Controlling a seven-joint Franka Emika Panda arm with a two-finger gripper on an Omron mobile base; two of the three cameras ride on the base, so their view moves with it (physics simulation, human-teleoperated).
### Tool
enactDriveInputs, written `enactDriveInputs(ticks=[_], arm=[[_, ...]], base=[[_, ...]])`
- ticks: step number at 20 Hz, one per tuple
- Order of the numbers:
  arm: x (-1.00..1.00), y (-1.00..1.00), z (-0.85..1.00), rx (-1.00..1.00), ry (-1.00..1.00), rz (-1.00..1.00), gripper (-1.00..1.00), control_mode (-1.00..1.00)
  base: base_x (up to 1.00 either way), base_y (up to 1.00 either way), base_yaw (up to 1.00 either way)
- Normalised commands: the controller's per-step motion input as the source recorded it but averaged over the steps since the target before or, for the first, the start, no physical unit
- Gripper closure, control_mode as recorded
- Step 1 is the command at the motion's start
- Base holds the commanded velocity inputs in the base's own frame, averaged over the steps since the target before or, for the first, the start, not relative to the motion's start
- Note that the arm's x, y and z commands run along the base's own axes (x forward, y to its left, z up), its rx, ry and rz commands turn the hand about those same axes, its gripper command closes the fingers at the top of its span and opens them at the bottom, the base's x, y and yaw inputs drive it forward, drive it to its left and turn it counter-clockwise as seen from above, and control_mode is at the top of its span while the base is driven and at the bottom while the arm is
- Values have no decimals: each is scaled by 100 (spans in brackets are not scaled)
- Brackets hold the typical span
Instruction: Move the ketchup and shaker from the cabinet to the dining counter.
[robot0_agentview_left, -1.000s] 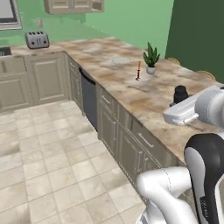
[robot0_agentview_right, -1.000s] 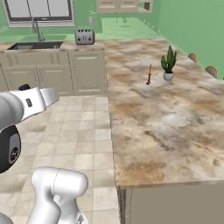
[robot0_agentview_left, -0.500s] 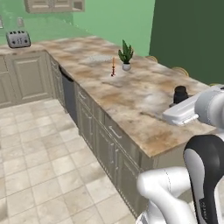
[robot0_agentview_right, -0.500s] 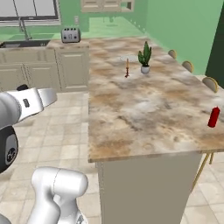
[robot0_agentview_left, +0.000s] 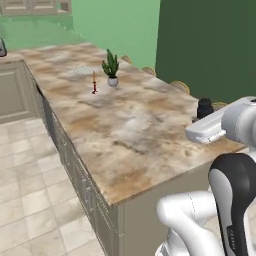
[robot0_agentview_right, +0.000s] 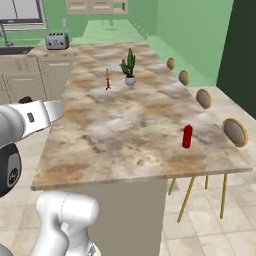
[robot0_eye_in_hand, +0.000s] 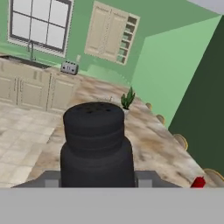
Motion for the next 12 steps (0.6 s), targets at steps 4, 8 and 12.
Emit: enactDriveInputs(ticks=[4, 8, 12], arm=[[0, 0, 0, 0, 0, 0, 100, 100], [0, 0, 0, 0, 0, 0, 100, 100], [0, 0, 0, 0, 0, 0, 100, 100]], base=[[18, -100, 0], [13, -99, 1], [2, -80, 9]])
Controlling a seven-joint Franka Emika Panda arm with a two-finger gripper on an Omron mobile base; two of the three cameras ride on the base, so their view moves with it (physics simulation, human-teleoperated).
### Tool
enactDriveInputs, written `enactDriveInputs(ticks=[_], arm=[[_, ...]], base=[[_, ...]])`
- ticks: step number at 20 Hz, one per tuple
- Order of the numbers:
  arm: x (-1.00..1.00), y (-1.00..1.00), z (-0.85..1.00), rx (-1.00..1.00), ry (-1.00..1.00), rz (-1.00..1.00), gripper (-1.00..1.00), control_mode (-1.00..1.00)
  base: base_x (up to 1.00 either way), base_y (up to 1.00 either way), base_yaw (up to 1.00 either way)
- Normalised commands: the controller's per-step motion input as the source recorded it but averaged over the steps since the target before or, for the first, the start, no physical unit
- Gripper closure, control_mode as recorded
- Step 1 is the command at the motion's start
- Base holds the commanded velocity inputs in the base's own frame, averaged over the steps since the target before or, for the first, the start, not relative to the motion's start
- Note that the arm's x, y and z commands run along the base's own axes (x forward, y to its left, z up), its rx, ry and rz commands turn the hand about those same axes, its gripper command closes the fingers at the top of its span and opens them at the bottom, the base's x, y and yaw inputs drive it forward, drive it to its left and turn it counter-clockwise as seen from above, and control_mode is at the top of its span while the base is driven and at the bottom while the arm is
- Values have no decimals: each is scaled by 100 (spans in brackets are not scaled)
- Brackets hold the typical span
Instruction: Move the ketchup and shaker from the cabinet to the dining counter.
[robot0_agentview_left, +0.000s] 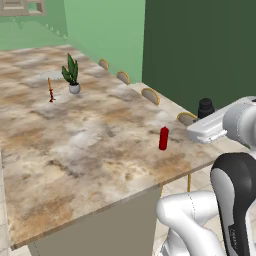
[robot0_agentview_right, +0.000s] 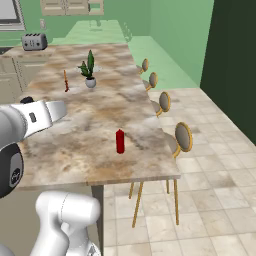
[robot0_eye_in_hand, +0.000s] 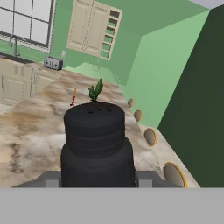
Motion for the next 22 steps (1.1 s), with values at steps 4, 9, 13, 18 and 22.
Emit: enactDriveInputs(ticks=[4, 9, 13, 18, 22], arm=[[0, 0, 0, 0, 0, 0, 100, 100], [0, 0, 0, 0, 0, 0, 100, 100], [0, 0, 0, 0, 0, 0, 100, 100], [0, 0, 0, 0, 0, 0, 100, 100], [0, 0, 0, 0, 0, 0, 100, 100]], base=[[1, -80, 16], [-4, -85, 20], [-2, -90, 22], [0, -82, 28], [0, -68, 35]])
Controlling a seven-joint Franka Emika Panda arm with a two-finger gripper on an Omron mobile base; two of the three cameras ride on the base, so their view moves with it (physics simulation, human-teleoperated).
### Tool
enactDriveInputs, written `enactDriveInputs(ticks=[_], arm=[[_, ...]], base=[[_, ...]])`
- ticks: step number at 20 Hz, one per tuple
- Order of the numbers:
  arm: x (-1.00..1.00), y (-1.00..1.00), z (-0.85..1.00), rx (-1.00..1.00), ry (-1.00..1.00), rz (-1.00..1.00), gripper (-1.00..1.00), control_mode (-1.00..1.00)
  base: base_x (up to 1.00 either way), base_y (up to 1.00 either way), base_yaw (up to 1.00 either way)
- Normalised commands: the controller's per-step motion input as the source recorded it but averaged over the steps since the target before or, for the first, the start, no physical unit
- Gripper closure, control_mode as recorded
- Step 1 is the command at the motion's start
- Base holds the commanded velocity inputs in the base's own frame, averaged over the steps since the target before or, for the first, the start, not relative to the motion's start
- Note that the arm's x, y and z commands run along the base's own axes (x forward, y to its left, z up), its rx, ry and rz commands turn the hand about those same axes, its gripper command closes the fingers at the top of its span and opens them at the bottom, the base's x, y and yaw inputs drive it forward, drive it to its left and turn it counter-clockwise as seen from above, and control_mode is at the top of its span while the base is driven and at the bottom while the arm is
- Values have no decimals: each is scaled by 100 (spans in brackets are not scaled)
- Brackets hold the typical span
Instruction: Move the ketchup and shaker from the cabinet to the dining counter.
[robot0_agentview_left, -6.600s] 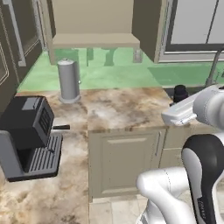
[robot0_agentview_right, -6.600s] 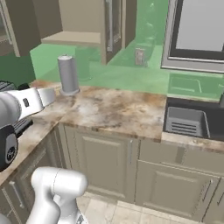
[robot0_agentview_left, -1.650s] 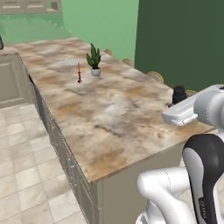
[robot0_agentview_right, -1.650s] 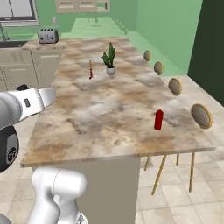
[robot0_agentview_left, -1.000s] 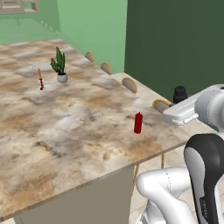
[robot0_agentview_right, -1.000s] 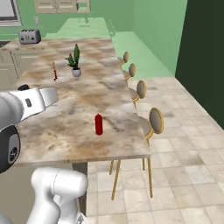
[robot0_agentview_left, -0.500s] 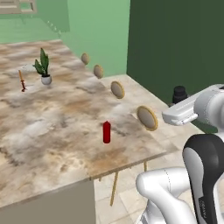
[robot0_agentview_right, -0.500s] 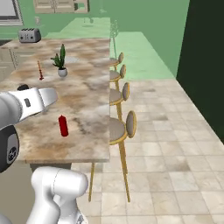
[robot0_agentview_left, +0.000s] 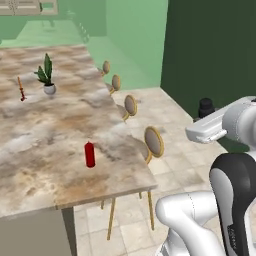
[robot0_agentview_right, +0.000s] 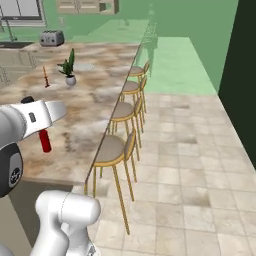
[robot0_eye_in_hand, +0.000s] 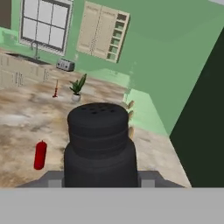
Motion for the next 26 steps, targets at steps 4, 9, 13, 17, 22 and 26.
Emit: enactDriveInputs(ticks=[4, 9, 13, 17, 22, 26], arm=[[0, 0, 0, 0, 0, 0, 100, 100], [0, 0, 0, 0, 0, 0, 100, 100], [0, 0, 0, 0, 0, 0, 100, 100], [0, 0, 0, 0, 0, 0, 100, 100], [0, 0, 0, 0, 0, 0, 100, 100], [0, 0, 0, 0, 0, 0, 100, 100]], base=[[0, -64, 39], [0, -57, 43], [0, -62, 46], [0, -57, 46], [0, -59, 47], [0, -58, 45]])
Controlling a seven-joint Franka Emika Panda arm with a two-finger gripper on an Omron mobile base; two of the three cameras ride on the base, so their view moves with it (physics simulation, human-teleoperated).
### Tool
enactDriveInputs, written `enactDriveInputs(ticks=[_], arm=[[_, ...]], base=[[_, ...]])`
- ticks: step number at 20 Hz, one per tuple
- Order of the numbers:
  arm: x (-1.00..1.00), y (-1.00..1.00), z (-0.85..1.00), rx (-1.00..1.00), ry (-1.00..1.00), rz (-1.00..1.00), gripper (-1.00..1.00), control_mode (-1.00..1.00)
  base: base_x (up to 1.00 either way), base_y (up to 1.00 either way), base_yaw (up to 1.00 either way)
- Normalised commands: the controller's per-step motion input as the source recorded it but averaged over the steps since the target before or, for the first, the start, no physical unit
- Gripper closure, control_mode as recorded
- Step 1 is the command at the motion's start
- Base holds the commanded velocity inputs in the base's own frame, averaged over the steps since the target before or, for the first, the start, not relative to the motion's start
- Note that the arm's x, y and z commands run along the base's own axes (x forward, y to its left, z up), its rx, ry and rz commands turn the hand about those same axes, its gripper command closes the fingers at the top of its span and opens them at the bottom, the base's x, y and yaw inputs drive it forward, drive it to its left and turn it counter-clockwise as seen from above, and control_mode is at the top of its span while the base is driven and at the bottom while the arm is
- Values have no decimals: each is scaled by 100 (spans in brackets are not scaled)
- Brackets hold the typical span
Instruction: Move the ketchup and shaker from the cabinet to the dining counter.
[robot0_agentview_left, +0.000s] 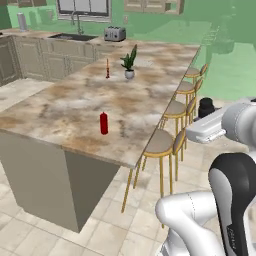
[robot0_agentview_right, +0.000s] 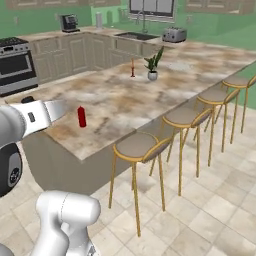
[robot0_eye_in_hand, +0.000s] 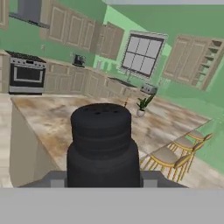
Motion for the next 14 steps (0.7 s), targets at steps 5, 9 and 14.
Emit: enactDriveInputs(ticks=[5, 9, 14], arm=[[0, 0, 0, 0, 0, 0, 100, 100], [0, 0, 0, 0, 0, 0, 100, 100], [0, 0, 0, 0, 0, 0, 100, 100]], base=[[0, -71, 42], [4, -79, 38], [12, -92, 33]])
